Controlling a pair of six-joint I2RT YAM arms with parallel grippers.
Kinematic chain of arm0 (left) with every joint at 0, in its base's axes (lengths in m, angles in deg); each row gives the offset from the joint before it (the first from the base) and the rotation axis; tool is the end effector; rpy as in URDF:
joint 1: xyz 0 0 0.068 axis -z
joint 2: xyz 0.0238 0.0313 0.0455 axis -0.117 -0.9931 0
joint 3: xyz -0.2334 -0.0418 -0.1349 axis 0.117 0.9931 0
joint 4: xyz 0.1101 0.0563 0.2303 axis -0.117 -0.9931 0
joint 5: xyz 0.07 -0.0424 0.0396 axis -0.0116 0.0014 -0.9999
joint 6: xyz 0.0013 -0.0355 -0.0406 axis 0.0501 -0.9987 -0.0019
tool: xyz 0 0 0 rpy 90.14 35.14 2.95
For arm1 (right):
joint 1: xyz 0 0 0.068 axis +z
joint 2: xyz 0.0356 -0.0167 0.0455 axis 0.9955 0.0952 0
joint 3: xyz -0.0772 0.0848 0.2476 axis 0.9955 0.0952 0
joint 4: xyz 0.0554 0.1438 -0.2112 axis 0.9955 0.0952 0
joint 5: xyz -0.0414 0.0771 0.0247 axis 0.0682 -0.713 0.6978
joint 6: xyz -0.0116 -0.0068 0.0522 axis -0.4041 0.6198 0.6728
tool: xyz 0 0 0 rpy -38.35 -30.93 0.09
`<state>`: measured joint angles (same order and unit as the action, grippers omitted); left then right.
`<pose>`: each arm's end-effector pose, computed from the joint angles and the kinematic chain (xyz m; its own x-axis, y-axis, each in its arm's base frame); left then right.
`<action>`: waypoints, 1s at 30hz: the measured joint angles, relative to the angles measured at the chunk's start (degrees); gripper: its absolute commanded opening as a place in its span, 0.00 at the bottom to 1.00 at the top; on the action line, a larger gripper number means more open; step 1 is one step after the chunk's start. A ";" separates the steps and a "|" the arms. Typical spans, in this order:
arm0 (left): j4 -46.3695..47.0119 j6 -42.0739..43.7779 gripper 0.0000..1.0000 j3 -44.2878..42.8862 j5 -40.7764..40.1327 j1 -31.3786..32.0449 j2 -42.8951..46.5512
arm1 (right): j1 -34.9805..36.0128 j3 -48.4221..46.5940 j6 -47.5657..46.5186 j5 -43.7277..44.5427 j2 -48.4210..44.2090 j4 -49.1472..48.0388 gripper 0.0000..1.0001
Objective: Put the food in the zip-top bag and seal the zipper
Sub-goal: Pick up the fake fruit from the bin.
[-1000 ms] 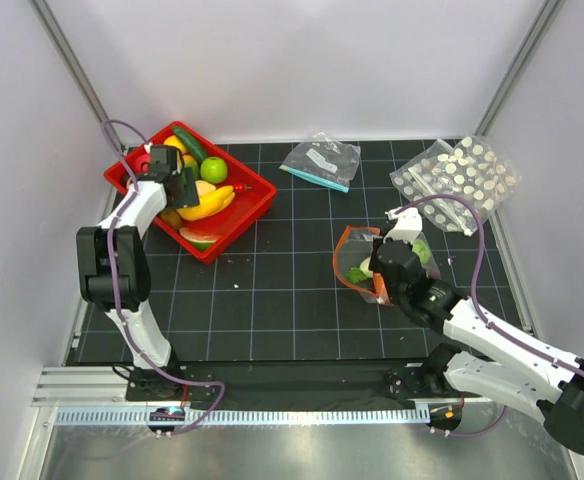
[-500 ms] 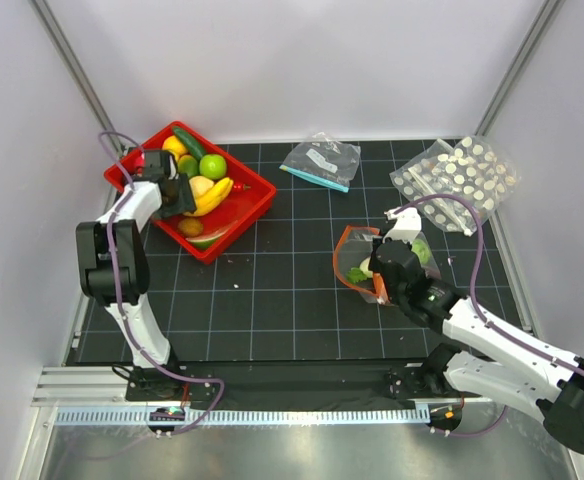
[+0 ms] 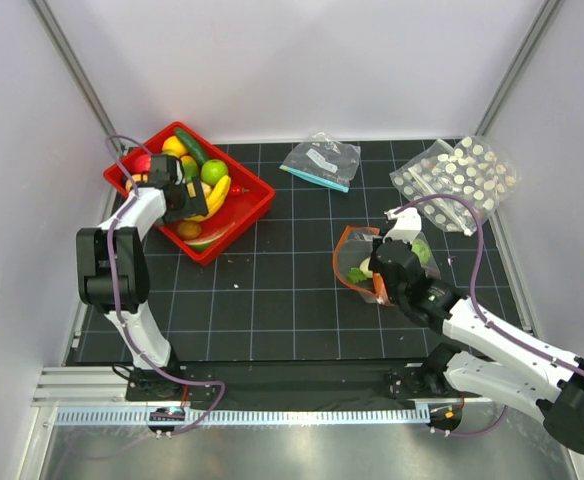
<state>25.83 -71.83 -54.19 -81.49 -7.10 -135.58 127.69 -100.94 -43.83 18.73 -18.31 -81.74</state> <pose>0.3916 0.0032 0.2104 -0.7930 -0.2860 -0.5380 -0.2498 0.9580 -0.1411 0.1605 0.1200 0.2601 -0.3274 0.0858 -0.9410 0.0027 0.9959 0.0899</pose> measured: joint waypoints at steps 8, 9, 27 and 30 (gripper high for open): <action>-2.10 0.22 0.93 0.02 -1.79 1.44 0.00 | 0.00 0.00 0.00 0.00 -0.48 0.04 0.02; -2.62 0.28 0.92 0.02 -1.86 1.66 0.00 | 0.00 0.00 0.00 0.00 -0.61 0.04 0.02; -13.31 1.66 0.73 -5.64 -5.01 5.20 -5.11 | 0.00 0.07 0.02 0.00 -1.03 0.09 0.02; -13.77 1.66 0.65 -6.49 -5.18 5.25 -6.49 | 0.00 0.26 0.02 0.00 -1.36 0.09 0.02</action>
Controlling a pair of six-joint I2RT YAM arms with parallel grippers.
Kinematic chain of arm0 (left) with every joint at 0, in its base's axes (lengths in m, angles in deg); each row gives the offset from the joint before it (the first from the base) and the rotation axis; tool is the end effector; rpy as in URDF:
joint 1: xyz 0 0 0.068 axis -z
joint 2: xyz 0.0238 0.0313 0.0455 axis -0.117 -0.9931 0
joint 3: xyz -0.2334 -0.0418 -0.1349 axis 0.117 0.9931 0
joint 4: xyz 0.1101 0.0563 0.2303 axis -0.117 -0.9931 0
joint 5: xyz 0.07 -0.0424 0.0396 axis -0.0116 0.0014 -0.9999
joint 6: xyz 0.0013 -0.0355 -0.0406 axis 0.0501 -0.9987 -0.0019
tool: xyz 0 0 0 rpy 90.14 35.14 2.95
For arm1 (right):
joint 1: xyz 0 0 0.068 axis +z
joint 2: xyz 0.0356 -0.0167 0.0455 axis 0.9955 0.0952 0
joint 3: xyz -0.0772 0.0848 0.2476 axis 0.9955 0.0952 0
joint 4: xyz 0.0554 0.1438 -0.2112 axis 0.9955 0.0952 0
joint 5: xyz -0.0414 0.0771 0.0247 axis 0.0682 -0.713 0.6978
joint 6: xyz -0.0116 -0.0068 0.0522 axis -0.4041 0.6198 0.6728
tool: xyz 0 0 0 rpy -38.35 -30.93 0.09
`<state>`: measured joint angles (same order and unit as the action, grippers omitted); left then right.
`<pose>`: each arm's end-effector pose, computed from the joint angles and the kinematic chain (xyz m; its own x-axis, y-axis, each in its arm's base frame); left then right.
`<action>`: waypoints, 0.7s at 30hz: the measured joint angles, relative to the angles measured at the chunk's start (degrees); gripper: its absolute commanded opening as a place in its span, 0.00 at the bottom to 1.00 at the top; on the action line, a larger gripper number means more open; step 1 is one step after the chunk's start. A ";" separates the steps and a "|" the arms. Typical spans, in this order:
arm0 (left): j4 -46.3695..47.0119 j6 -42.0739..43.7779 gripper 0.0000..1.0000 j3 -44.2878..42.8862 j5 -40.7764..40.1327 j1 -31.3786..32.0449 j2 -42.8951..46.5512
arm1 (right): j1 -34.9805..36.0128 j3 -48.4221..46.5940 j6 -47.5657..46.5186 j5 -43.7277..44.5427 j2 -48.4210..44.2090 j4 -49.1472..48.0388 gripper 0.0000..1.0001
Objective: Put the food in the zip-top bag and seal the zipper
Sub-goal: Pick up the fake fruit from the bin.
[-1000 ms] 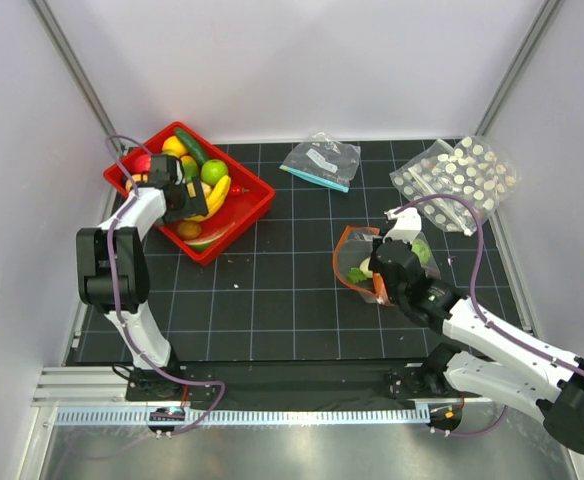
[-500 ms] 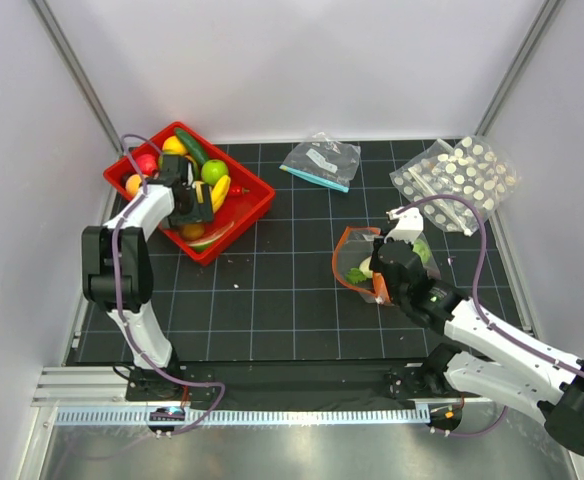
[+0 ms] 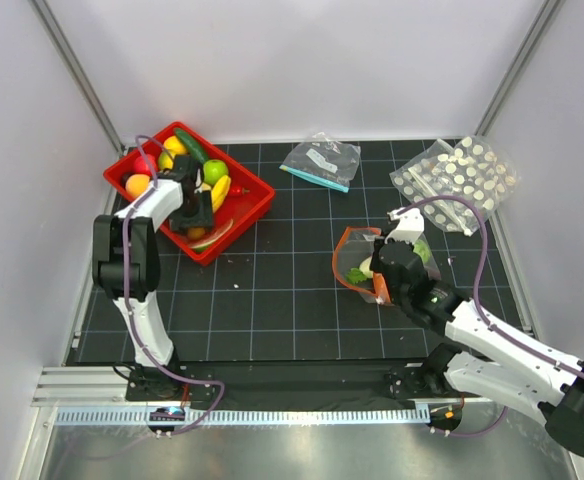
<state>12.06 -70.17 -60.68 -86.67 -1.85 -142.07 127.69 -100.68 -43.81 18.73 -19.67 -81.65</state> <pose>0.3954 -0.0299 0.1894 -0.9178 -0.1741 -0.3569 -0.1911 0.9815 0.0125 0.1577 0.1174 0.2626 -0.3153 0.0975 -0.9440 0.0016 0.9948 0.1023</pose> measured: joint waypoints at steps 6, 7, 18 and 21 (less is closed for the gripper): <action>-0.33 -0.37 0.59 -0.26 -1.25 0.42 1.36 | 0.00 0.35 0.00 0.00 -0.24 0.00 0.02; -0.33 -0.39 0.59 -0.26 -1.44 0.66 2.34 | 0.00 0.37 0.00 0.00 -0.24 0.00 0.02; 4.13 -3.43 0.59 0.61 3.32 11.02 21.35 | 0.00 0.37 -0.04 -0.02 -1.20 0.15 0.02; 6.40 -5.22 0.59 1.92 5.88 15.76 24.39 | 0.00 0.35 -0.04 0.00 -2.12 0.37 0.02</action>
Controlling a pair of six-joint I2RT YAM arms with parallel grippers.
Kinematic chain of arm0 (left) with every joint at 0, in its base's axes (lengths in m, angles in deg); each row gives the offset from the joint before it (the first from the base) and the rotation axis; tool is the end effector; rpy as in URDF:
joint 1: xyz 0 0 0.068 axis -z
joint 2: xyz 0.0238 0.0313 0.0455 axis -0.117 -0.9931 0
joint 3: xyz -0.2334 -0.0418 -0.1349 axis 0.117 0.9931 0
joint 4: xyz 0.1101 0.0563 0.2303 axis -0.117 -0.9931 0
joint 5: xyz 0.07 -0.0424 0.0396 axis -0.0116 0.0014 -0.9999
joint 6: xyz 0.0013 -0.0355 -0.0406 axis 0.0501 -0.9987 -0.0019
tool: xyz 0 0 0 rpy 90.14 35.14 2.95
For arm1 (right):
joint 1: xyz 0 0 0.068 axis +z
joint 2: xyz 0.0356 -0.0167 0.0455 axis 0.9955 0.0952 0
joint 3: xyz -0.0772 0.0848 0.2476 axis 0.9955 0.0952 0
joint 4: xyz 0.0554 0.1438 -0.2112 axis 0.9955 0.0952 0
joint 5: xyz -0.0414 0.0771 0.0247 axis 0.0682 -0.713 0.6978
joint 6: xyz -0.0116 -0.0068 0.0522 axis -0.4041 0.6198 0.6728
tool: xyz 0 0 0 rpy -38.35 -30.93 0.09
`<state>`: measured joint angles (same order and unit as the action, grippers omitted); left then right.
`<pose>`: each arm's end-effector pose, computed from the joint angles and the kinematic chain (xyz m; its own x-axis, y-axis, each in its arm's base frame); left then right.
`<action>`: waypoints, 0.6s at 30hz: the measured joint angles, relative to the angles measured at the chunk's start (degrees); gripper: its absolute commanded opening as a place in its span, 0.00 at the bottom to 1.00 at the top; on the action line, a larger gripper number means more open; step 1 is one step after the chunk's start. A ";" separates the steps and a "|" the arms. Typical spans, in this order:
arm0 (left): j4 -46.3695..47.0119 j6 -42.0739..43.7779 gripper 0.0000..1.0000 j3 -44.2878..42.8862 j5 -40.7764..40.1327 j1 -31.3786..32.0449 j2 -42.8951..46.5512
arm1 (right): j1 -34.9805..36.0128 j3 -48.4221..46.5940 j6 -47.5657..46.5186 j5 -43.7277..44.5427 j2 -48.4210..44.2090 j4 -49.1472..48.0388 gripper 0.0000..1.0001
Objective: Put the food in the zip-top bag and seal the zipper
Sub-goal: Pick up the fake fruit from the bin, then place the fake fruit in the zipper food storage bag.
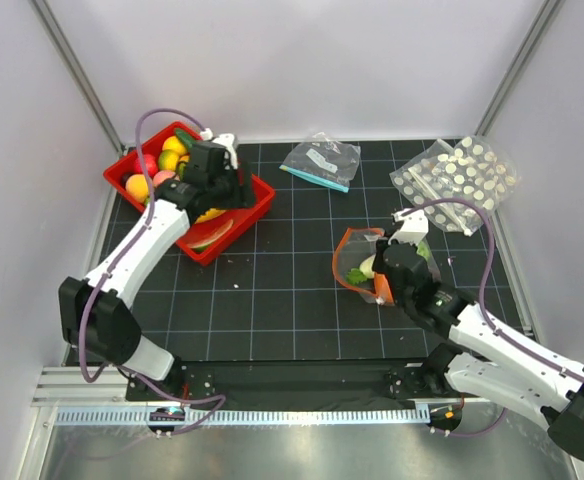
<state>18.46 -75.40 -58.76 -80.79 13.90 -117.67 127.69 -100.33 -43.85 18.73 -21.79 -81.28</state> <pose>0.3170 -0.1191 0.3359 -0.6969 -0.1011 -0.7100 0.1176 0.9605 -0.2521 0.1533 0.1132 0.2663 -0.2985 0.1126 -0.9478 -0.0006 0.9930 0.1182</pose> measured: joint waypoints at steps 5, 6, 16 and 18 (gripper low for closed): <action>3.85 -3.48 0.59 1.11 2.01 10.99 0.42 | 0.00 -1.25 0.76 0.02 0.02 3.21 0.02; 4.55 -4.04 0.59 1.14 2.19 14.03 0.26 | 0.00 -2.08 1.16 0.07 0.37 4.42 0.02; 11.21 -8.07 0.59 -1.14 -0.44 34.18 -7.58 | 0.00 -6.88 3.54 1.07 2.80 11.54 0.01; 14.21 -9.40 0.59 0.15 -1.29 36.13 -8.68 | 0.00 -6.88 4.00 1.09 2.73 12.22 0.01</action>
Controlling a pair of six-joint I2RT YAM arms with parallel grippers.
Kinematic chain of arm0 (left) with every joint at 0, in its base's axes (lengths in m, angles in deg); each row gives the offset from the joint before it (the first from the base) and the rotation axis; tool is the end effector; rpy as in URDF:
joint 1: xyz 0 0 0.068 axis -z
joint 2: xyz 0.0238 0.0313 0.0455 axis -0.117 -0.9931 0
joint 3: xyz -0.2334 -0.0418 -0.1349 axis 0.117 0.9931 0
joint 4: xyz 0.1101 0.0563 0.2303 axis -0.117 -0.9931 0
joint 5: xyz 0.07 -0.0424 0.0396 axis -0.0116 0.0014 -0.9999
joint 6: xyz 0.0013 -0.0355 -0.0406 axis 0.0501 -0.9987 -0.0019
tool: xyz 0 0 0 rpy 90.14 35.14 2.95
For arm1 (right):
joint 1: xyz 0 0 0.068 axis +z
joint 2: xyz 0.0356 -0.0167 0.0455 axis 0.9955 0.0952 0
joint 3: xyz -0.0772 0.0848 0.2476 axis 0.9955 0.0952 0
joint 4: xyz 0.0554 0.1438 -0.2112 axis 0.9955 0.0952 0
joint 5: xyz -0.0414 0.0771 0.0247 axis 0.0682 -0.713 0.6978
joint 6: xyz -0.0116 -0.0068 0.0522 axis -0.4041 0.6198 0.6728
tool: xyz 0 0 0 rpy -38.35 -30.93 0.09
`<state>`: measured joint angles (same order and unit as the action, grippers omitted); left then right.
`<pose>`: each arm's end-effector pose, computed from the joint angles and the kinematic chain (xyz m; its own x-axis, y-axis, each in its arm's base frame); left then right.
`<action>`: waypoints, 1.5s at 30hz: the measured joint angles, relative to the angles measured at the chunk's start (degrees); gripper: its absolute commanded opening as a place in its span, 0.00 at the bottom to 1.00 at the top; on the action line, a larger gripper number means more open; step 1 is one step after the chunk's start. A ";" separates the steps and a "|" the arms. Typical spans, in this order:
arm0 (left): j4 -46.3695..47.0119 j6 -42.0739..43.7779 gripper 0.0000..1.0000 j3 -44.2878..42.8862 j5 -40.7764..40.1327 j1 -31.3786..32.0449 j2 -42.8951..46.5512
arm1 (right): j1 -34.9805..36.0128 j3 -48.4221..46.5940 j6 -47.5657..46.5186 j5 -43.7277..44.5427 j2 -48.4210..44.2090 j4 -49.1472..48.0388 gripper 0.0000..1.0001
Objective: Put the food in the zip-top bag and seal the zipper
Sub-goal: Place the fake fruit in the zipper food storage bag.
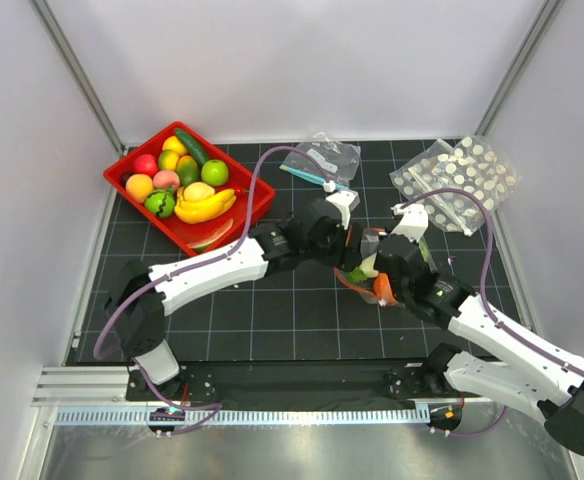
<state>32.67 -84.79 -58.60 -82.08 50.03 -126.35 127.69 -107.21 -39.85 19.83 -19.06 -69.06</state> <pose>0.2129 -0.3229 0.3042 -0.6818 0.1486 -0.7163 0.5613 0.7342 -0.3820 0.1554 0.1145 0.2801 -0.3855 0.0922 -0.9181 0.0500 0.9956 0.0790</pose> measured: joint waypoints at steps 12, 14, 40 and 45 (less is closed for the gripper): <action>9.77 -4.74 0.61 0.50 -3.87 4.28 -7.82 | 0.00 -0.02 1.77 0.00 -3.41 2.78 0.01; 11.63 -5.35 0.75 0.33 -3.85 4.98 -9.35 | 0.02 -0.02 2.12 0.02 -4.61 2.97 0.01; 16.96 -4.31 1.00 11.96 -15.54 7.26 9.29 | -0.13 0.02 3.74 3.48 -9.22 5.57 0.02; 16.79 -2.89 1.00 15.30 -21.27 7.32 15.02 | -0.13 0.02 3.72 3.72 -9.27 5.60 0.03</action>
<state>49.46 -87.68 -43.30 -103.35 57.36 -111.34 127.56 -107.19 -36.13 23.54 -28.32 -63.47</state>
